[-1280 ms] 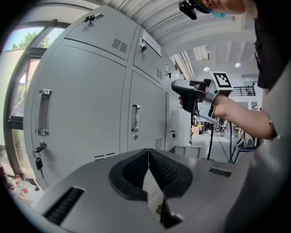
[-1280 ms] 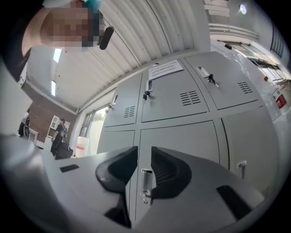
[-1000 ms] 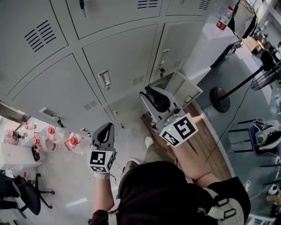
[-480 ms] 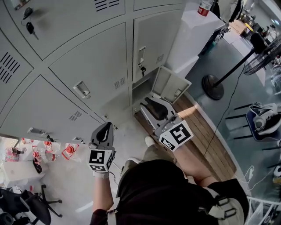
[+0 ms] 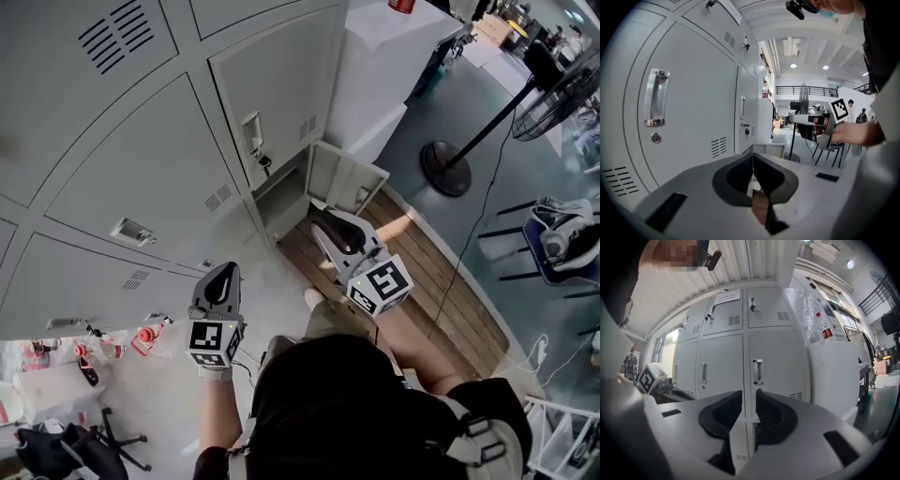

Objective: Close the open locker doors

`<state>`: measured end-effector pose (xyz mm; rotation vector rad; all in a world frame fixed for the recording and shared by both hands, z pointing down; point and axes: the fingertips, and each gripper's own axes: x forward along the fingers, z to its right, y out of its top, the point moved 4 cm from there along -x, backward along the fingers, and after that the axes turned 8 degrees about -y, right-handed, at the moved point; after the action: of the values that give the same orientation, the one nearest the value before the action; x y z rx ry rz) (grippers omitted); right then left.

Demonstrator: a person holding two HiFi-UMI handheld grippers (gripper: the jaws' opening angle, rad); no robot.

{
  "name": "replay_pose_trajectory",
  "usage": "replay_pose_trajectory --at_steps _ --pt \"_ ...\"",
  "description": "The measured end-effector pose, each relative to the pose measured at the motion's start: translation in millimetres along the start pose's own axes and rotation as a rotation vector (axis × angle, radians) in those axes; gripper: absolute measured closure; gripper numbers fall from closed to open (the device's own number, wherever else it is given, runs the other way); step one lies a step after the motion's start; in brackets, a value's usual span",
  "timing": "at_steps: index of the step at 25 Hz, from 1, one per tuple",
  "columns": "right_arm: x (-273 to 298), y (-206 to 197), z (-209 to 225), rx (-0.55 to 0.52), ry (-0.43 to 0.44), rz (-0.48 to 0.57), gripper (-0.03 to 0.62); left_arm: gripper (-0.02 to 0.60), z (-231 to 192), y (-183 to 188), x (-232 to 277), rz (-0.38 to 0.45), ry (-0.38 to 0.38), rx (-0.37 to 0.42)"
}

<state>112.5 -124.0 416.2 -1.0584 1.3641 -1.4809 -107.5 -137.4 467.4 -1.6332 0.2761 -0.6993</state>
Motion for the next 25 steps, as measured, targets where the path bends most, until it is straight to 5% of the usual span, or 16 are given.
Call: replay_pose_trajectory --at_steps 25 --pt "34 -123 217 -0.005 -0.228 -0.24 0.46 0.572 3 -10 128 -0.155 -0.002 -0.048"
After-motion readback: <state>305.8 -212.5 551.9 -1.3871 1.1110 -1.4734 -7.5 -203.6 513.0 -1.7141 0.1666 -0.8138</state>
